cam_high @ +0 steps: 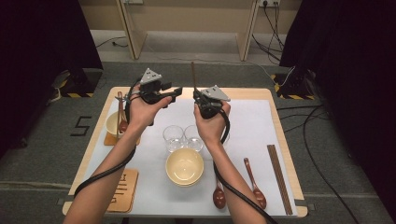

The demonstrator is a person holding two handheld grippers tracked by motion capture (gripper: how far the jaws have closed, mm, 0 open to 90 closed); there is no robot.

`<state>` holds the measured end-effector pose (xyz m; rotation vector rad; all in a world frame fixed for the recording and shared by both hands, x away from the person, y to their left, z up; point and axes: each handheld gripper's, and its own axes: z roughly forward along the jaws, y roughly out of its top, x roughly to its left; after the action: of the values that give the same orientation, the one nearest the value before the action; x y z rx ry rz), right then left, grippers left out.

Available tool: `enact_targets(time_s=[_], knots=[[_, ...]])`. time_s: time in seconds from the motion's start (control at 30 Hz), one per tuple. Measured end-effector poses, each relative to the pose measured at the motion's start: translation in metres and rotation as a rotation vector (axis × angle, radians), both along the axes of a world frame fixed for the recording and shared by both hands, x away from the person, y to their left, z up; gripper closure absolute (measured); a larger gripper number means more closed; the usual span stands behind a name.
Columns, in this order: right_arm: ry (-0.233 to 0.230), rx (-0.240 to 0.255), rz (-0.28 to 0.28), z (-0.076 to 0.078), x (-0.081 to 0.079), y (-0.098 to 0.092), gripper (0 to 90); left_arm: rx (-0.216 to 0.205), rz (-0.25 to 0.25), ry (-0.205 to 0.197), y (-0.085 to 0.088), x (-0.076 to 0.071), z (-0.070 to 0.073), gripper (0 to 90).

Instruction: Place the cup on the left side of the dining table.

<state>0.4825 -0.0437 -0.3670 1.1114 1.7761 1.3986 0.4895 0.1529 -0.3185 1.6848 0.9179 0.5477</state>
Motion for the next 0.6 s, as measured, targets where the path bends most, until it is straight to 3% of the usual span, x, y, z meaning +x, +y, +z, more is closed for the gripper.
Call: enact_targets(time_s=[0.3, 0.6], knots=[[-0.006, -0.014, 0.009, -0.001, -0.001, 0.005, 85.5, -0.046, -0.015, -0.004, -0.019, 0.007, 0.006, 53.5], [-0.012, -0.021, 0.016, -0.001, -0.004, 0.007, 85.5, -0.052, -0.015, 0.003, -0.031, 0.016, 0.003, 61.7]])
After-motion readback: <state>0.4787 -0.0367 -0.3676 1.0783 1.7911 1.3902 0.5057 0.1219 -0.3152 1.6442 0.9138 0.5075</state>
